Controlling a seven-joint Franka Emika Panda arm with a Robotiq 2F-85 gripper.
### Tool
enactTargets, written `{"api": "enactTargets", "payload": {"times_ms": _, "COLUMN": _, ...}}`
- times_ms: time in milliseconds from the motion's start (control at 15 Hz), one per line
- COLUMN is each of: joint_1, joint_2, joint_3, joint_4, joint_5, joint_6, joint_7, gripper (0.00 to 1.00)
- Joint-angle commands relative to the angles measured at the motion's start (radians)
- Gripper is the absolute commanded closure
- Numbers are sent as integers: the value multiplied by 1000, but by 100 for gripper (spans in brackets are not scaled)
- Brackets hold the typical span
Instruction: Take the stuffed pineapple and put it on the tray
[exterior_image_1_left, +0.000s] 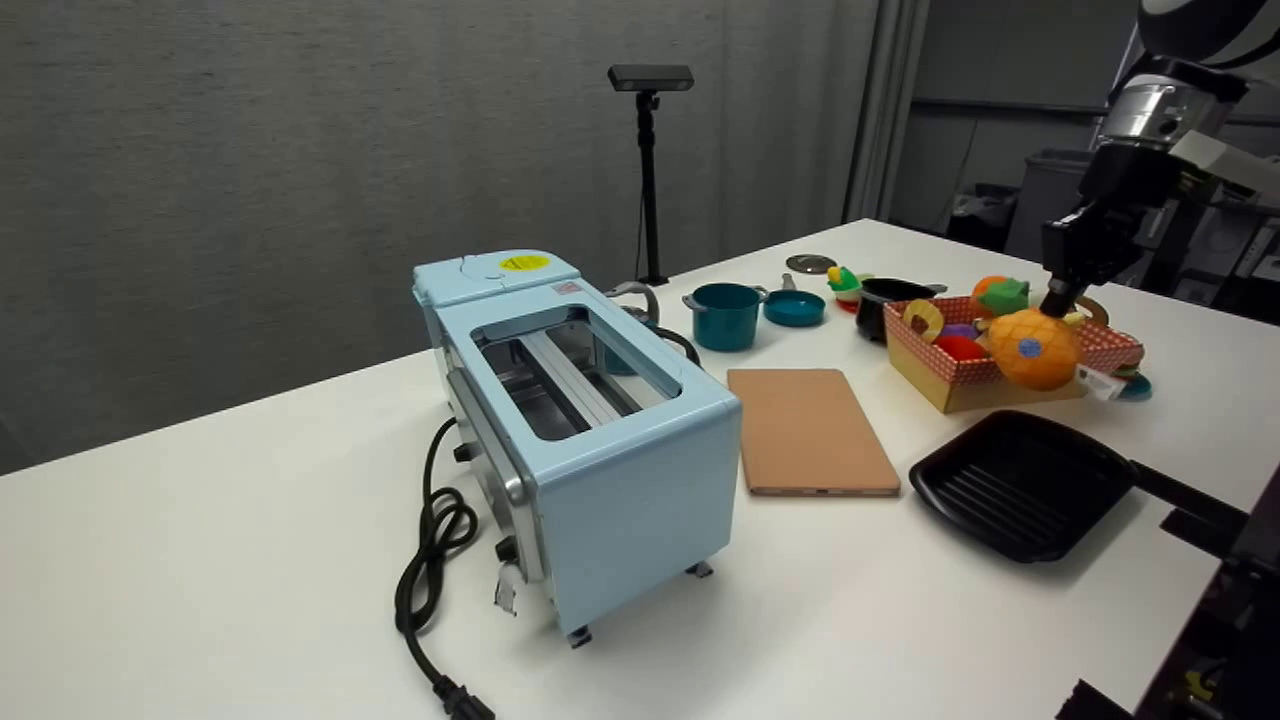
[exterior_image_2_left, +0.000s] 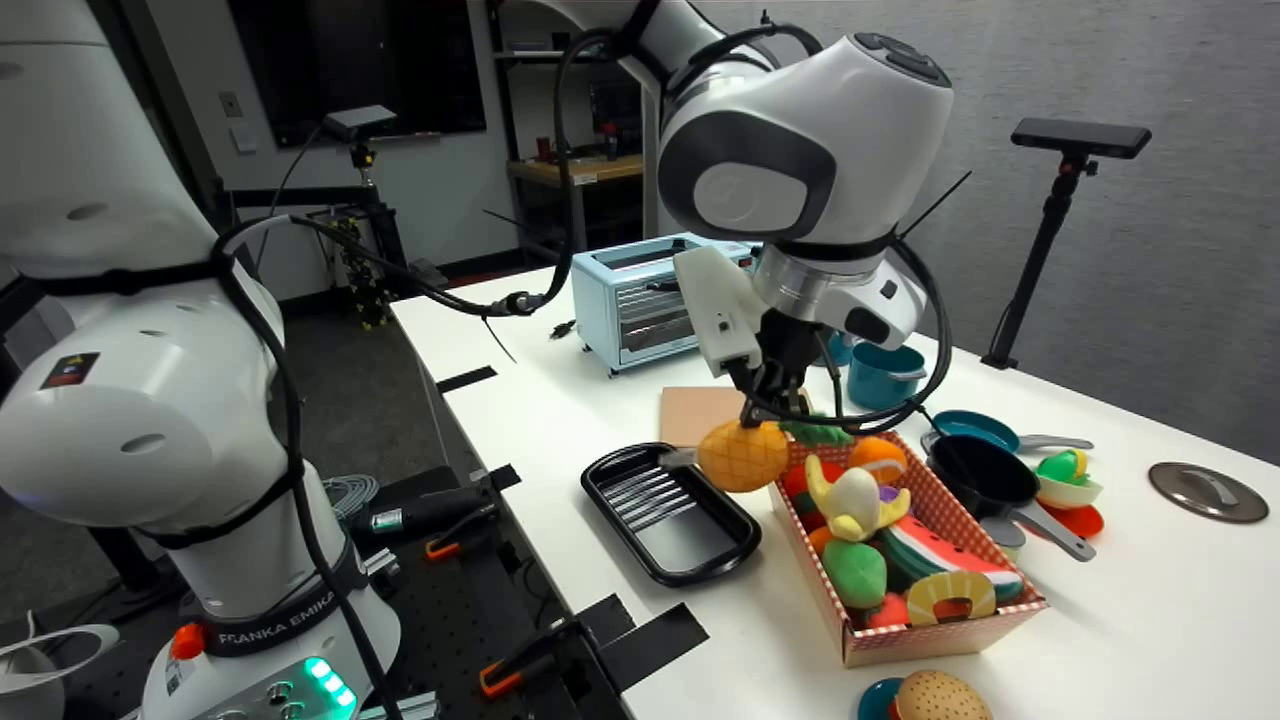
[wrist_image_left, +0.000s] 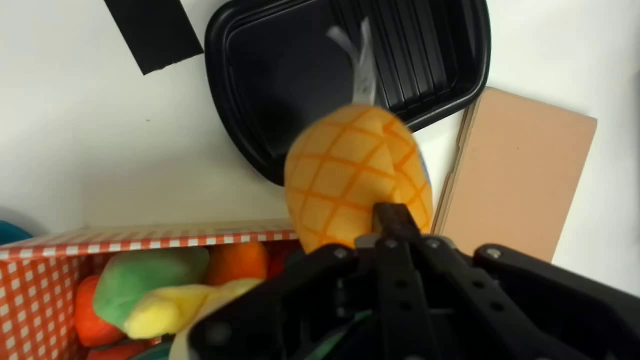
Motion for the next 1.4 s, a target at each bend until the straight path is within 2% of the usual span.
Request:
{"api": "enactTargets", "payload": {"times_ms": 0, "joint_1": 2, "joint_2": -81, "joint_3": -16, "joint_4": -56, "joint_5": 20, "joint_6": 5, "joint_7": -38, "gripper": 100}}
{"api": "enactTargets", "payload": {"times_ms": 400, "joint_1": 27, "joint_2": -104, "joint_3": 17, "joint_4": -113, "joint_5": -54, "joint_6": 33, "joint_7": 11, "gripper": 100}}
{"api": "enactTargets", "payload": {"times_ms": 800, "joint_1": 65, "joint_2": -72, "joint_3": 89, "joint_4": -156, "joint_5": -205, "joint_6": 56, "joint_7": 131, "gripper": 100}}
{"api": "enactTargets", "payload": {"times_ms": 867, "joint_1": 69, "joint_2": -69, "joint_3": 94, "joint_4": -151, "joint_5": -210, "joint_6": 37, "joint_7": 148, "gripper": 74}}
{"api": "enactTargets", "payload": {"times_ms": 933, "joint_1": 73, "joint_2": -67, "joint_3": 98, "joint_4": -147, "joint_5": -216, "joint_6": 23, "joint_7": 160, "gripper": 73}}
{"api": "enactTargets", "payload": {"times_ms": 1267, "joint_1": 76, "joint_2": -84, "joint_3": 93, "joint_4": -132, "joint_5": -215, "joint_6": -14, "joint_7": 144, "gripper": 37}}
{"api": "enactTargets", "payload": {"times_ms": 1333, "joint_1": 71, "joint_2": -91, "joint_3": 82, "joint_4": -125, "joint_5": -202, "joint_6": -51, "joint_7": 118, "gripper": 28}}
